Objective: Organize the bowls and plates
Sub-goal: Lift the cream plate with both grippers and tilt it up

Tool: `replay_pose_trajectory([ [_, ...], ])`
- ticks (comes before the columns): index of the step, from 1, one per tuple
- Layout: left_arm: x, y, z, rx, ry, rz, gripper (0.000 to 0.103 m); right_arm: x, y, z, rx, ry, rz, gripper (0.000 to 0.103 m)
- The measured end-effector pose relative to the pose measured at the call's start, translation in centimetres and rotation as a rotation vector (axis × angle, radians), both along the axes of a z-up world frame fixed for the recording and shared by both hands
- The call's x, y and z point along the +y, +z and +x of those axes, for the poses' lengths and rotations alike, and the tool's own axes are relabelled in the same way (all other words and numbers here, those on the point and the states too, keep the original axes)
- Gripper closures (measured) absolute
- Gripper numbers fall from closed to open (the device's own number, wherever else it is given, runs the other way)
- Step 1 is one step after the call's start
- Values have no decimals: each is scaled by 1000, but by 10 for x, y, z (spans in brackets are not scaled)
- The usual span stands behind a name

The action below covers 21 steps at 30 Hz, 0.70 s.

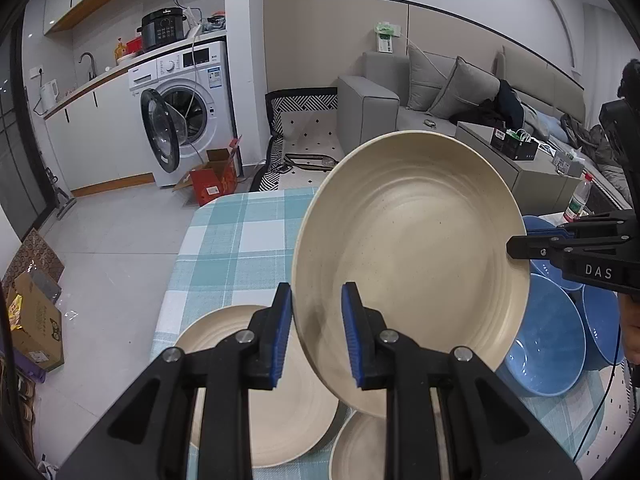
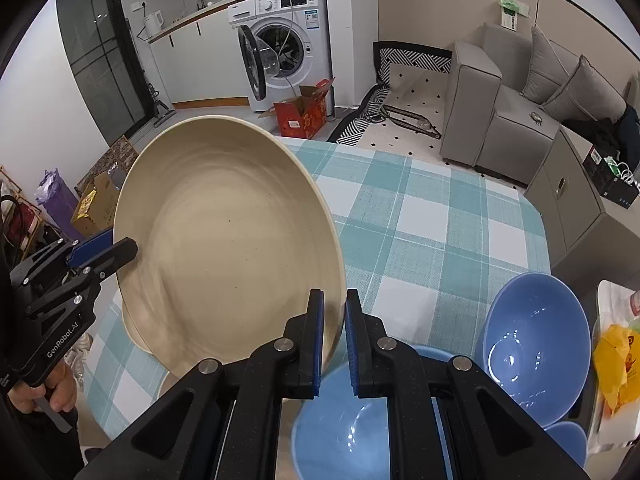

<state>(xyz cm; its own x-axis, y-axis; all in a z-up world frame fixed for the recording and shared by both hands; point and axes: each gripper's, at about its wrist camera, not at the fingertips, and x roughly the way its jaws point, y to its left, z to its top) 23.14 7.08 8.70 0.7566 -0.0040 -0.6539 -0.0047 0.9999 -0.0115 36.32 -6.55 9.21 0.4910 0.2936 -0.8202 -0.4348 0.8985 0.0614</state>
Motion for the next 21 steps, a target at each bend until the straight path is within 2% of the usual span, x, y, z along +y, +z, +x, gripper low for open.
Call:
replay_pose_trajectory([
  [21, 2, 5, -60, -28, 21, 7, 80, 7, -2, -59, -17, 45, -5, 92],
])
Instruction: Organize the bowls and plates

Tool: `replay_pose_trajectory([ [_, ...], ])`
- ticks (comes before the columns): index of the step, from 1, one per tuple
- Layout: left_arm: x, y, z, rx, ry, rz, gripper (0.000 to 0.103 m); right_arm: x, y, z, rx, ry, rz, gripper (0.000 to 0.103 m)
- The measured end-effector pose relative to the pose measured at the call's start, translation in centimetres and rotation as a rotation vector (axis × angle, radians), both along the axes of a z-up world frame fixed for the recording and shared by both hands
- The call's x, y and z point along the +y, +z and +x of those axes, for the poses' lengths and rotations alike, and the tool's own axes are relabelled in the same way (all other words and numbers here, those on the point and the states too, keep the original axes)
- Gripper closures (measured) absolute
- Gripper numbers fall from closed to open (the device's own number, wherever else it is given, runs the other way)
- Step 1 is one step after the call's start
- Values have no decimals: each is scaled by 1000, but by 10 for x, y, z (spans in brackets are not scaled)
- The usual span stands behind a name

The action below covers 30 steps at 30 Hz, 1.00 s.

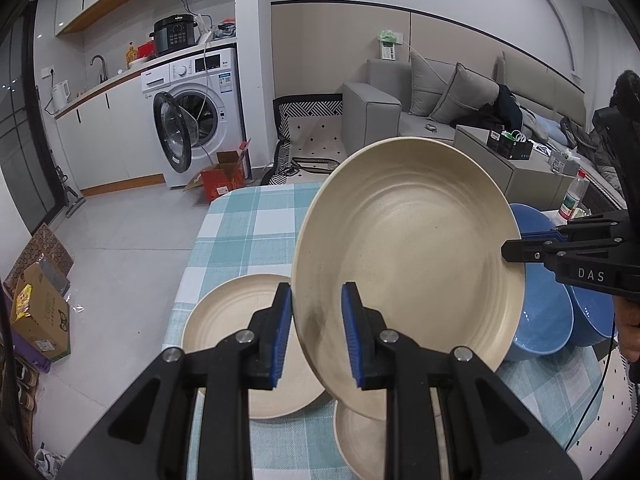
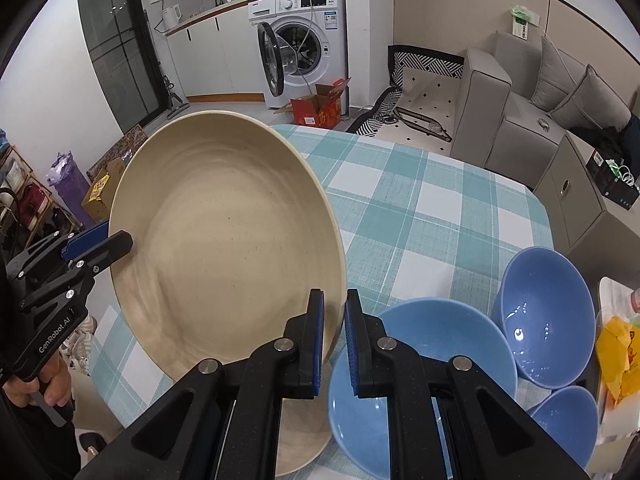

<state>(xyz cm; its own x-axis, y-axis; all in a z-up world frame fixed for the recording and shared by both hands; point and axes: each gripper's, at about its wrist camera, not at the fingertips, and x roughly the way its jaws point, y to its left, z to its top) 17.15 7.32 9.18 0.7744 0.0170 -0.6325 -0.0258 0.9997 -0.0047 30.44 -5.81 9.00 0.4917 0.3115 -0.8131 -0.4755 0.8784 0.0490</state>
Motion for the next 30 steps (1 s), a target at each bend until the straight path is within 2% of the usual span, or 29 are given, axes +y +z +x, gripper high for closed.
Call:
replay_pose_trajectory([
  [12, -1, -16, -32, 16, 15, 0, 80, 6, -6, -33, -18, 20, -27, 92],
  [19, -1, -20, -39, 23, 15, 3, 80, 7, -15, -47, -9, 31, -46, 92],
  [30, 2, -42, -47, 65, 23, 5, 80, 15, -34, -57, 8, 56, -88, 92],
])
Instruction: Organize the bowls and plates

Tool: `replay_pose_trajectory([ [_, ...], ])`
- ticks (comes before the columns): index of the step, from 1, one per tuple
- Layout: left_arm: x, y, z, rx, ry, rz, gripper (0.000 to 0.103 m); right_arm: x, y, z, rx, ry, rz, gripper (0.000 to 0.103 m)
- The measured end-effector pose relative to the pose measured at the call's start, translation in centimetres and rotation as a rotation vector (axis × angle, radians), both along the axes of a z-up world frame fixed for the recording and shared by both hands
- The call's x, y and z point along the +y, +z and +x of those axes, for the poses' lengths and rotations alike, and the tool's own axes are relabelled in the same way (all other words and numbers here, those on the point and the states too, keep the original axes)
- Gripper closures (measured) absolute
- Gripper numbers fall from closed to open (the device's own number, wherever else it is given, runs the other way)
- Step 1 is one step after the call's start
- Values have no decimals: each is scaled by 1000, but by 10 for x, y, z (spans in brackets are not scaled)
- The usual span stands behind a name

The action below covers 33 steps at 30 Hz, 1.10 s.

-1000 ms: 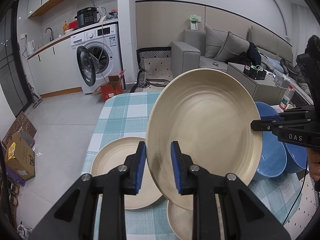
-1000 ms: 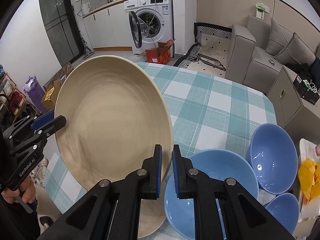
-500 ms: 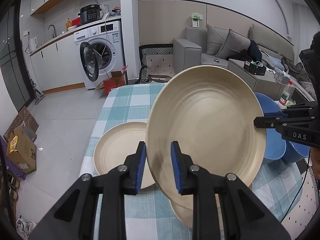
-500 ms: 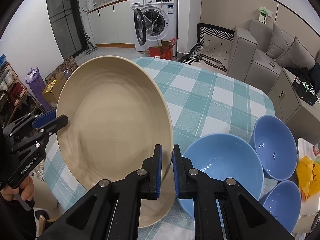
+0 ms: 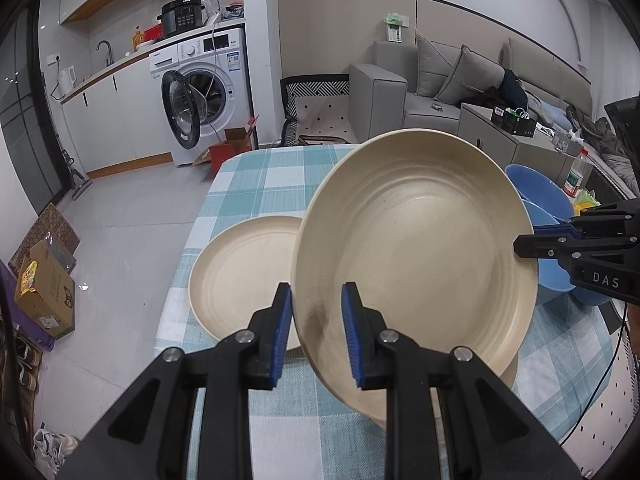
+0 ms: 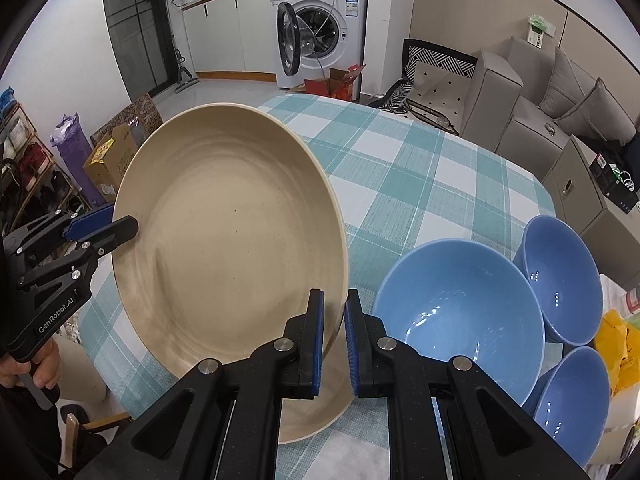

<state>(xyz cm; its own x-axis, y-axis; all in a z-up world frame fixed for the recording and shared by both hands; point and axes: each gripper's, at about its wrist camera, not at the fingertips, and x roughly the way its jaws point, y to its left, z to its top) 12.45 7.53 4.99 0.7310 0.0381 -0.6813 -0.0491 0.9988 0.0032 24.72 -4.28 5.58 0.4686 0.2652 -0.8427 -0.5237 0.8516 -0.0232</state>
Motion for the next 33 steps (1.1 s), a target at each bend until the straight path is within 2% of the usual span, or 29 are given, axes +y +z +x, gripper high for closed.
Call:
replay_pose_trajectory([
  [16, -5, -32, 5, 74, -15, -7, 80, 1, -32, -11, 7, 25, -88, 92],
  [33, -13, -52, 15, 130, -40, 2, 80, 0, -54, -16, 12, 35, -181, 92],
])
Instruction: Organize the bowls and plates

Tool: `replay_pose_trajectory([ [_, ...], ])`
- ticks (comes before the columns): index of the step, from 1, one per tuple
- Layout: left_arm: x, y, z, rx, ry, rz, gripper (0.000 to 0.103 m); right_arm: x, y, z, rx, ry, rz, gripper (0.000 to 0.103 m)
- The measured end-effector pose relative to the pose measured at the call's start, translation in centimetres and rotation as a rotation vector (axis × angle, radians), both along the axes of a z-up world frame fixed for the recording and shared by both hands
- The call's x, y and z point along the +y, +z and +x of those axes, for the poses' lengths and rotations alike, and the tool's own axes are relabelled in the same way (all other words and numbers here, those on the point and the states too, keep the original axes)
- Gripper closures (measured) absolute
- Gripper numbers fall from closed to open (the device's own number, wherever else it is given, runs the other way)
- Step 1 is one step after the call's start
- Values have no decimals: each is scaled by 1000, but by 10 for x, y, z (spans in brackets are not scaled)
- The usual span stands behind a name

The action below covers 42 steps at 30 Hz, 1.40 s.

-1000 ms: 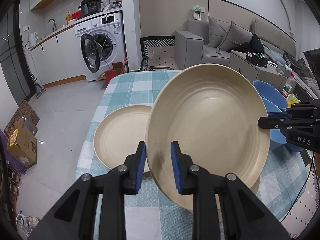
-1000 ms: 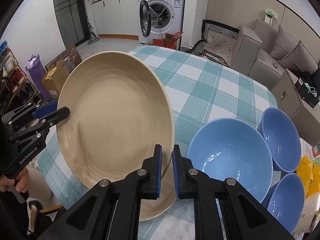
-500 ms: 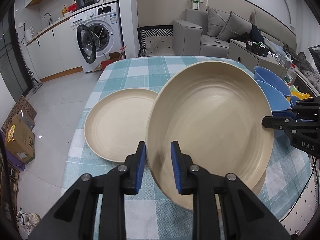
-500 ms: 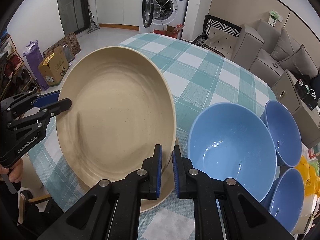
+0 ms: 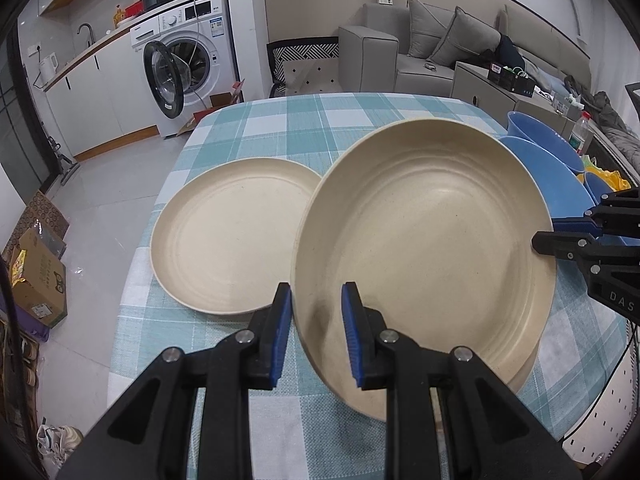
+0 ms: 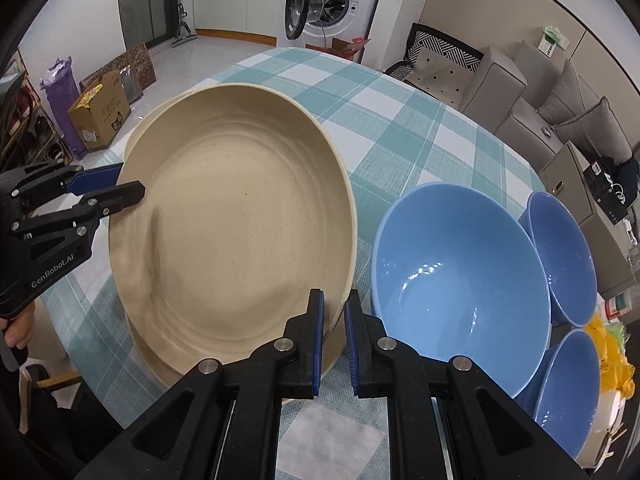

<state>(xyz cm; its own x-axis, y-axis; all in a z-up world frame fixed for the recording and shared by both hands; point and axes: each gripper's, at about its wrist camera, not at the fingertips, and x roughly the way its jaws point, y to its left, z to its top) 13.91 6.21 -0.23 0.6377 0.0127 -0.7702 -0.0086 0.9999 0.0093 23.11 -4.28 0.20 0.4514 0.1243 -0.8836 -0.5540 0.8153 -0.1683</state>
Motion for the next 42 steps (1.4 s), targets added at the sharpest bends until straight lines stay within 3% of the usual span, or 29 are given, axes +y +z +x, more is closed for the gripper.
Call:
replay_pose_trajectory([
  [42, -16, -32, 17, 72, -51, 60, 80, 9, -53, -3, 33, 24, -188, 86],
])
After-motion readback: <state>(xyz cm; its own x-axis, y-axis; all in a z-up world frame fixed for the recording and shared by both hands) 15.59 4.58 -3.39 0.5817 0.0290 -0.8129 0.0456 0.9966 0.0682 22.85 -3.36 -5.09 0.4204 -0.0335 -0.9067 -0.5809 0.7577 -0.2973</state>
